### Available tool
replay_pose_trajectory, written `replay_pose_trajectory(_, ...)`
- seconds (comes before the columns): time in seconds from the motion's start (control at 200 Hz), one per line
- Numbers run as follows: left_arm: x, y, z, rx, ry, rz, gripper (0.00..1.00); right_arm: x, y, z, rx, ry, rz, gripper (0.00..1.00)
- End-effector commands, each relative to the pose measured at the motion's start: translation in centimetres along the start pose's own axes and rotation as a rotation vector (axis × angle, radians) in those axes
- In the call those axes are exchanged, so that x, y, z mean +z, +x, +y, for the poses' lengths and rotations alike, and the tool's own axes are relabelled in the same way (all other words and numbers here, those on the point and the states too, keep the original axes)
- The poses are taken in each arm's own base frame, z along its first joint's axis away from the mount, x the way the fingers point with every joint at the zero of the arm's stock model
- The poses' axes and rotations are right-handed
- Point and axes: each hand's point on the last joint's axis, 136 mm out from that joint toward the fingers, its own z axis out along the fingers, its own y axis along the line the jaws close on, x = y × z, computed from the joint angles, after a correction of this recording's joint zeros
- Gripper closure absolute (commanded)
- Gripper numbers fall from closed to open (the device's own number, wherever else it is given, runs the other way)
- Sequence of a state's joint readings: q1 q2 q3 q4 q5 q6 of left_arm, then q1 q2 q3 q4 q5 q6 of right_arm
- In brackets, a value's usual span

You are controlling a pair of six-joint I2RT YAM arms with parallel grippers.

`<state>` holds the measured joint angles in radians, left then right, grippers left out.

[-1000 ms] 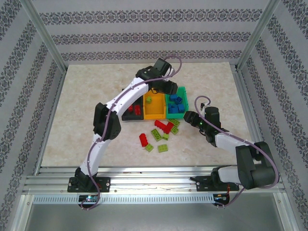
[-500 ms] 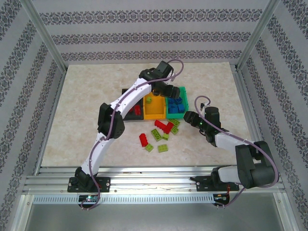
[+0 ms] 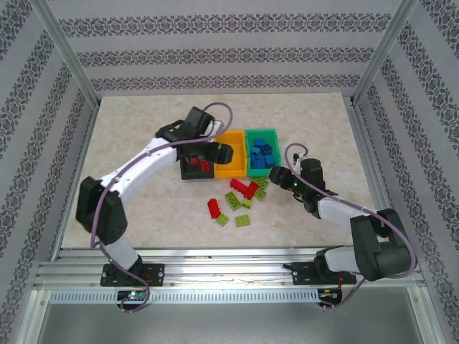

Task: Sort the legos into containers by color
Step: Pick up the lego from the bottom-center of the table.

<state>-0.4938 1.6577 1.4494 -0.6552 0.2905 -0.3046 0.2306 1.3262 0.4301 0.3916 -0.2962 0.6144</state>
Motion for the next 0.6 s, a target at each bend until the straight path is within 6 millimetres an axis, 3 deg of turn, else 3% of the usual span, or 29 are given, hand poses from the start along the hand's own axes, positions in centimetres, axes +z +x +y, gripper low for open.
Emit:
replay_pose_trajectory(0.0,-1.7,-0.5,2.1,-0.066,0.052,-0.061,0.2,-0.1,-0.8,1.6,-0.082,-0.012,-0.018,0.46)
replay_pose_trajectory(0.17,-4.0,0.5,5.2,-0.122,0.049,-0.05,0.2,-0.3,-0.1,3.0,-0.11,-0.046,0.025,0.46)
replay_pose_trajectory(0.325,-4.8,0.4,6.3,-0.116,0.041,-0.073,0.2,-1.1,1.1,5.0,-0.186,-0.05,0.109,0.46)
replay_pose_trajectory(0.39,-4.5,0.3,6.8,-0.126,0.038,-0.083,0.2,-1.4,2.2,5.9,-0.241,-0.035,0.163,0.46)
replay_pose_trajectory(0.595,-4.3,0.0,8.2,-0.201,0.09,-0.11,0.21,-1.2,7.4,11.5,-0.359,-0.137,0.348,0.46)
